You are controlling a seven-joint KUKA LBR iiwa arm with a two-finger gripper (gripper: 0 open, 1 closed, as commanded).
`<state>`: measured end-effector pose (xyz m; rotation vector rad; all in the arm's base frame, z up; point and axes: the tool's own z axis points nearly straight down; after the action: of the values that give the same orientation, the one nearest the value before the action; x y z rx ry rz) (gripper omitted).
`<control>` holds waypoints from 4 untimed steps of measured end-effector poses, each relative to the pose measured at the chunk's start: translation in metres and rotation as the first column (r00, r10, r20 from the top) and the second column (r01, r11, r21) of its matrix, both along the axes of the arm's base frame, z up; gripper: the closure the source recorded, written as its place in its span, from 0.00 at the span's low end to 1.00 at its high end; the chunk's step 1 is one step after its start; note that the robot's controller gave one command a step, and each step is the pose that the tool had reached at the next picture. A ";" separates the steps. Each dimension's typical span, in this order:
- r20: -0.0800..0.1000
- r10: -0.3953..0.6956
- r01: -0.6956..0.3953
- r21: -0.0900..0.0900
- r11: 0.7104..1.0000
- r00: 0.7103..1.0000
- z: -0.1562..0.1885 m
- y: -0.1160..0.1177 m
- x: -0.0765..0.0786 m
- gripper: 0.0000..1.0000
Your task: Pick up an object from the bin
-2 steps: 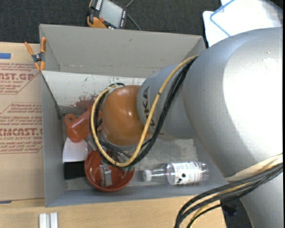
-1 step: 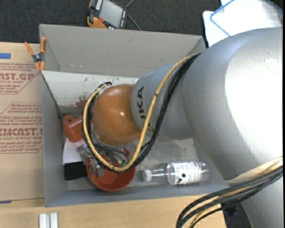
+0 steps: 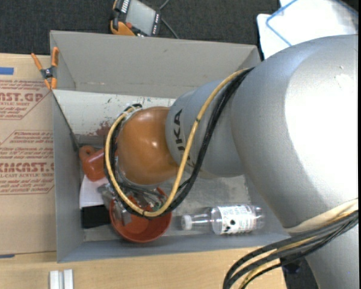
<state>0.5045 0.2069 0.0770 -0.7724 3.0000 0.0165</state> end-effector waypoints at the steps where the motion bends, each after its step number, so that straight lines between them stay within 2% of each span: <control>1: 0.006 -0.001 0.001 0.002 1.000 1.000 0.016 -0.001 0.006 1.00; 2: 0.005 -0.009 0.009 0.002 1.000 1.000 0.023 -0.003 0.003 1.00; 3: 0.023 -0.037 0.037 0.012 0.999 0.999 -0.002 -0.017 0.011 1.00; 4: 0.023 -0.037 0.037 0.012 0.999 0.999 -0.002 -0.017 0.011 1.00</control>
Offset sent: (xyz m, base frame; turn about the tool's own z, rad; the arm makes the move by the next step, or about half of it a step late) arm 0.0023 -0.0048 0.0224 0.0097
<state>0.5158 0.1901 0.0754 -0.7112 2.9885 0.0234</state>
